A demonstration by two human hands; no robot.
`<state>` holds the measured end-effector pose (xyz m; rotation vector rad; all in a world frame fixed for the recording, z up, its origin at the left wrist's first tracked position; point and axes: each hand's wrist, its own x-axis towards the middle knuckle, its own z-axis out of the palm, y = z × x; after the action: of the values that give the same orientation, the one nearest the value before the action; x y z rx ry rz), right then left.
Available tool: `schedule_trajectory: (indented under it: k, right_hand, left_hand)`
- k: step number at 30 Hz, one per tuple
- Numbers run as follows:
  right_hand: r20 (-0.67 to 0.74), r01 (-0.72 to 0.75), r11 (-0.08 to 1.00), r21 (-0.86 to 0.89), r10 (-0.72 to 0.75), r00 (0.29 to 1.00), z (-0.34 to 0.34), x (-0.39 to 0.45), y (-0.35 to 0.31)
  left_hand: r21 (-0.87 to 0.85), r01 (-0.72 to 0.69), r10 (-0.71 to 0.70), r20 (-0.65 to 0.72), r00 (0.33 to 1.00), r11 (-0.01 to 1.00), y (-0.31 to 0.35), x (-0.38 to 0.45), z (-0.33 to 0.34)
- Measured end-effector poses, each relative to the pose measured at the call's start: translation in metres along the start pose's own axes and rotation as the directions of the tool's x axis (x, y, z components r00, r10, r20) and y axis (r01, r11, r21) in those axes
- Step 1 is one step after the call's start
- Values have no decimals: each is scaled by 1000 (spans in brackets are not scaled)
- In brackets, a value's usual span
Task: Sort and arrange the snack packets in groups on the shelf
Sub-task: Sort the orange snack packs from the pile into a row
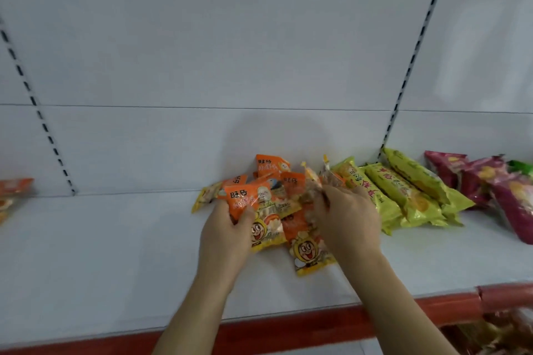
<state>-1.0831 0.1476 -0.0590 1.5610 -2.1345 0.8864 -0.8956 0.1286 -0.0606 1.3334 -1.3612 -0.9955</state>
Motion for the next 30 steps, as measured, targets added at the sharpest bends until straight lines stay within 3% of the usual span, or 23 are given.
schedule_trajectory:
  k: [2, 5, 8, 13, 15, 20, 23, 26, 30]
  right_hand:
    - [-180, 90, 991, 98, -72, 981, -6, -6, -3]
    - [-301, 298, 940, 164, -240, 923, -9, -19, -23]
    - [-329, 432, 882, 186, -359, 874, -6, -33, -34]
    - [-313, 462, 860, 216, -388, 867, 0, -44, -46]
    - [-301, 489, 838, 244, -414, 859, 2, -42, -50]
    - [-375, 561, 766, 313, -443, 814, 0, -42, -67]
    - [-360, 550, 684, 479, -418, 834, 4, -38, -78]
    - [-283, 490, 623, 610, -407, 869, 7, -34, -82]
    - [-135, 407, 565, 718, -460, 878, 7, -31, -91]
  left_hand:
    - [-27, -19, 19, -31, 999, 999, 0, -4, 3]
    - [-153, -30, 27, -21, 999, 988, 5, -13, 9]
    - [-355, 25, -15, 32, 999, 935, 9, -20, 7]
    - [-528, 172, -101, 159, 982, 832, 10, -26, -9]
    - [-569, 191, -130, 147, 981, 800, 7, -24, -19]
    - [-522, 109, -69, 95, 993, 846, 6, -14, -51]
    - [-539, 185, -106, 175, 979, 822, 4, -8, -67]
    - [-502, 274, -129, 304, 944, 820, 1, 0, -88]
    - [-307, 170, -40, 389, 920, 936, -2, 9, -110]
